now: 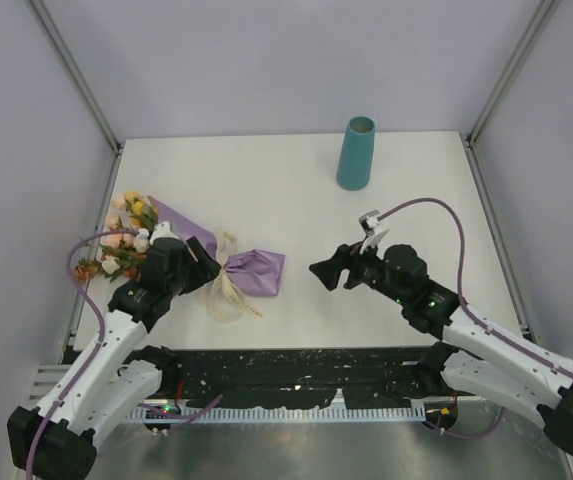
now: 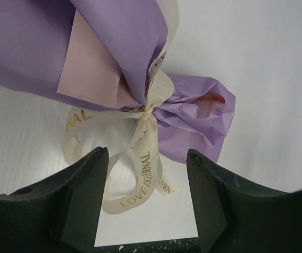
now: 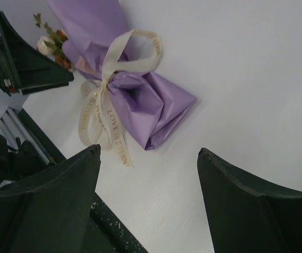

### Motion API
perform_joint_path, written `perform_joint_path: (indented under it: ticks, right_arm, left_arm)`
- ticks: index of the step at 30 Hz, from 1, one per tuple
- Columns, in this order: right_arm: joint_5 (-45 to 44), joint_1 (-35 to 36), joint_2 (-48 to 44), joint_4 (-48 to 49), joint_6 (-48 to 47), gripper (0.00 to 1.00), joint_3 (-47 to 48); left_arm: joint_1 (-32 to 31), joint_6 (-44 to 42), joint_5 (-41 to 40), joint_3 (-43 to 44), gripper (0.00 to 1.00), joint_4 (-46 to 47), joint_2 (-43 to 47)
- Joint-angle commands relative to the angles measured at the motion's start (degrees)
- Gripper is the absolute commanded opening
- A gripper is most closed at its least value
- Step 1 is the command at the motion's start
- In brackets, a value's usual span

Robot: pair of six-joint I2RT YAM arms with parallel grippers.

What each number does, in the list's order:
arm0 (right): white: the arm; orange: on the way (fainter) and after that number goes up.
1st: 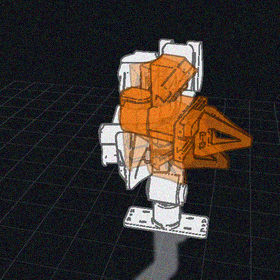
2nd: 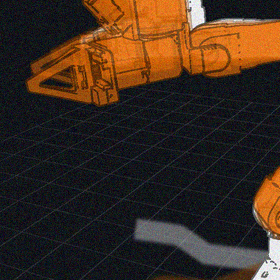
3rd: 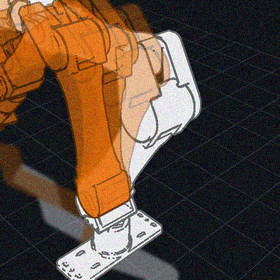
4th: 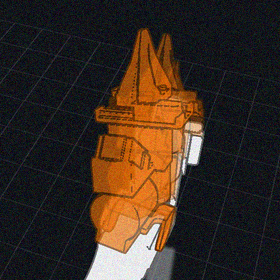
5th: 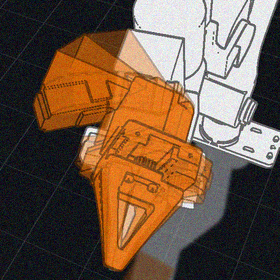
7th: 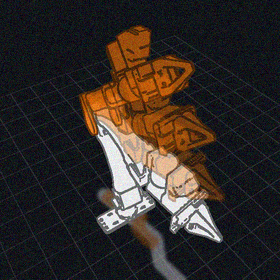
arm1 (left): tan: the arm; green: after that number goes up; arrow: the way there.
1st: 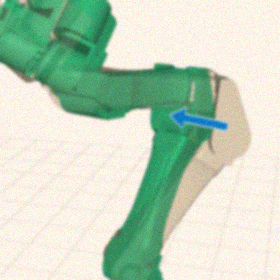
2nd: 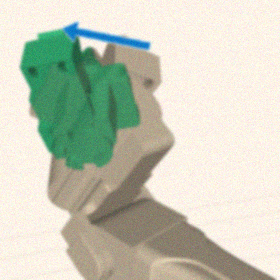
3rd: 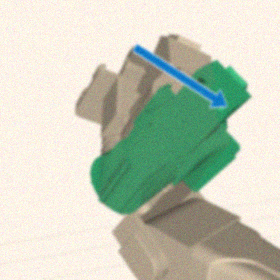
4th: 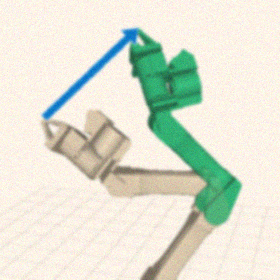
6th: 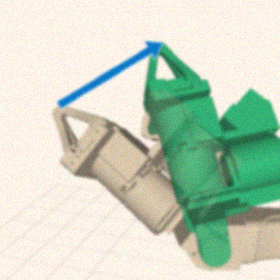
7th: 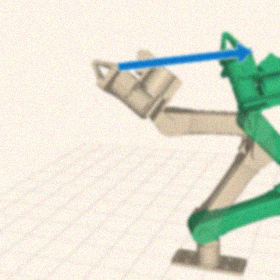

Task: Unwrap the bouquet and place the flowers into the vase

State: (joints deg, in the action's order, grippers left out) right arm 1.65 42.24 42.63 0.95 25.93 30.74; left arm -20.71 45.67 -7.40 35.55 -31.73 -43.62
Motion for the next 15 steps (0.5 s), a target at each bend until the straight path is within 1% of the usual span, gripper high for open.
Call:
perform_joint_path:
  ticks: [1,4,7,9,11,12,13,14,15]
  right_arm:
    - [6.8,5.2,10.17,17.4,1.85,0.77,-1.56]
    - [5.56,8.73,18.94,19.08,0.61,0.65,0.54]
    - [5.82,13.47,25.47,24.6,-0.09,0.64,1.68]
    - [4.34,16.89,30.56,26.72,-0.97,0.63,3.52]
    - [3.28,19.79,38.19,27.96,-2.28,0.61,6.42]
    - [3.1,20.6,39.88,28.23,-2.64,0.6,7.74]
    - [1.88,22.6,43.2,28.32,-4.03,0.59,9.76]
    - [-0.05,24.54,44.54,28.32,-4.74,0.58,10.99]
    - [-1.46,25.43,47.08,27.19,-6.67,0.57,13.44]
  left_arm:
    - [0.58,2.41,3.44,-2.14,0.64,6.23,-1.64]
    - [0.93,1.53,5.98,-3.64,0.62,7.37,-3.14]
    - [1.11,0.56,6.61,-4.96,0.59,8.52,-2.79]
    - [1.2,0.47,4.95,-6.1,0.59,8.52,-2.09]
    - [1.9,0.12,3.01,-7.42,0.57,8.87,-1.91]
    - [2.51,-0.14,2.4,-7.34,0.53,8.53,-2.17]
    - [3.47,-0.49,2.48,-6.99,0.48,7.74,-2.78]
    - [4.18,-0.93,3.17,-6.81,0.45,7.64,-3.23]
    - [4.8,-1.28,4.22,-6.9,0.45,7.99,-3.67]
